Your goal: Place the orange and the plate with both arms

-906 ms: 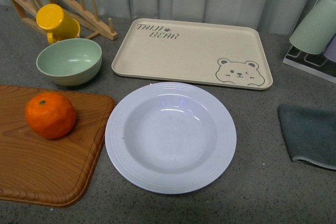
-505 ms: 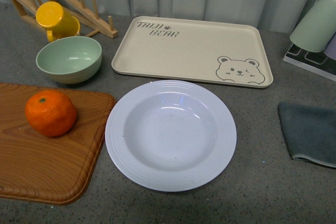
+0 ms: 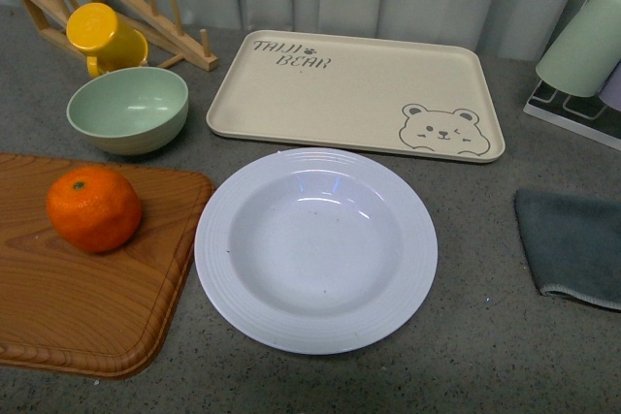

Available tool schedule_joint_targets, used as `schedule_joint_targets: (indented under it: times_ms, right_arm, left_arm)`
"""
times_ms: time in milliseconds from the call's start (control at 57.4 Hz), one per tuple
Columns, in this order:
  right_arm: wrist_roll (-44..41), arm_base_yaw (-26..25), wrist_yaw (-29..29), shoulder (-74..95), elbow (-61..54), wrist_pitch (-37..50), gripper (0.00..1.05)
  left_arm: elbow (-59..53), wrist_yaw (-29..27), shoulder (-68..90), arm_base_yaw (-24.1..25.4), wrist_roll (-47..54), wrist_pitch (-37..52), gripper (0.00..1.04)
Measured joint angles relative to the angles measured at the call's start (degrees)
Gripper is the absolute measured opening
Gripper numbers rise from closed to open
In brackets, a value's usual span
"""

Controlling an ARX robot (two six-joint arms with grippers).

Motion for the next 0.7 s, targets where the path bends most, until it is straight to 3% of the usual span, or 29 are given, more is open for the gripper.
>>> schedule_joint_targets:
  times_ms: [697]
  right_arm:
    - [0.0,0.0,0.0,0.0,0.0,0.0,0.95]
  left_arm:
    - [0.0,0.0,0.0,0.0,0.0,0.0,0.98]
